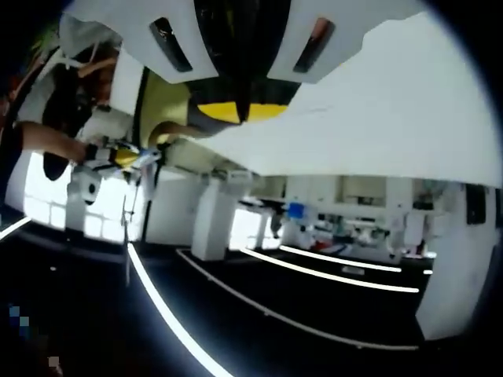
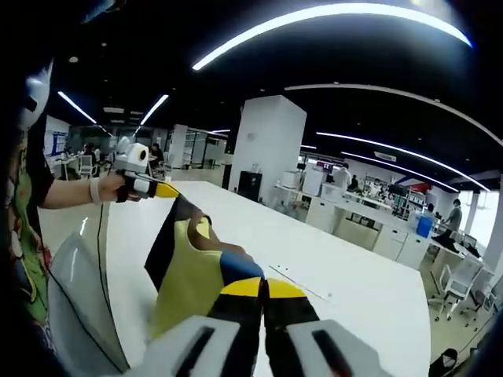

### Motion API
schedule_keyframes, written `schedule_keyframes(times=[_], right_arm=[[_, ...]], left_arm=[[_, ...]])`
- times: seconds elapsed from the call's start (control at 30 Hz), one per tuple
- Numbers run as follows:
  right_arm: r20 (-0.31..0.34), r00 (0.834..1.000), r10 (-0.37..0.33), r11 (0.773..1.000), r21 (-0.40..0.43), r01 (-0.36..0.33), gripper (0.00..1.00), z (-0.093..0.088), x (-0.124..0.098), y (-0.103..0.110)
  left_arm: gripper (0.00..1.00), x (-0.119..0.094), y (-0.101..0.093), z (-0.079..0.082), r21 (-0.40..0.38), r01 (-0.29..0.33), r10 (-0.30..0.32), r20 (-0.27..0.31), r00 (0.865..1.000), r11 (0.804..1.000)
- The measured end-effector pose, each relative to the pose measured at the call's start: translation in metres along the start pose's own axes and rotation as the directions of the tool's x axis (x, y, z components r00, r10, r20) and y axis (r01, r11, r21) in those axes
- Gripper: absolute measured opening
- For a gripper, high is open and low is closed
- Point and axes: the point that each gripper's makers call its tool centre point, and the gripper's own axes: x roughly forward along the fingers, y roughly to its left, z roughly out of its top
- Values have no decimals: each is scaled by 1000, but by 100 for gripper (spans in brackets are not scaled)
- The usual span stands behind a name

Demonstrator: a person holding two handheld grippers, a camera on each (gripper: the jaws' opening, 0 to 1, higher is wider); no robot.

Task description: Fold the garment on the visible template until the final outline fits inside the template.

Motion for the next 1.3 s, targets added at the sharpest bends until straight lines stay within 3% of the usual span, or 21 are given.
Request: schedule_keyframes(times=[0.2,0.4,0.47,0.83,1.03,1.2,1.3], right_arm=[[-5,1000,8,1000,6,-8,0,-4,23,-26],[-16,1000,22,999,44,-21,0,-18,55,-52],[-27,999,34,997,65,-32,0,-26,67,-59],[-158,982,105,989,120,-86,0,-93,139,-84],[-202,971,128,985,142,-100,0,-115,165,-89],[-259,954,148,979,176,-104,0,-140,188,-94],[-312,936,161,972,215,-95,0,-161,200,-96]], left_arm=[[0,25,20,1,-19,-12,12,-3,1000,1000],[0,55,53,-10,-37,-51,50,-26,998,998],[0,61,56,-16,-37,-59,58,-29,998,998],[0,112,110,-78,-20,-138,133,-168,977,990],[0,127,127,-103,-65,-163,147,-194,970,985],[0,138,140,-124,-81,-184,162,-225,961,980],[0,145,149,-144,-68,-198,172,-277,945,978]])
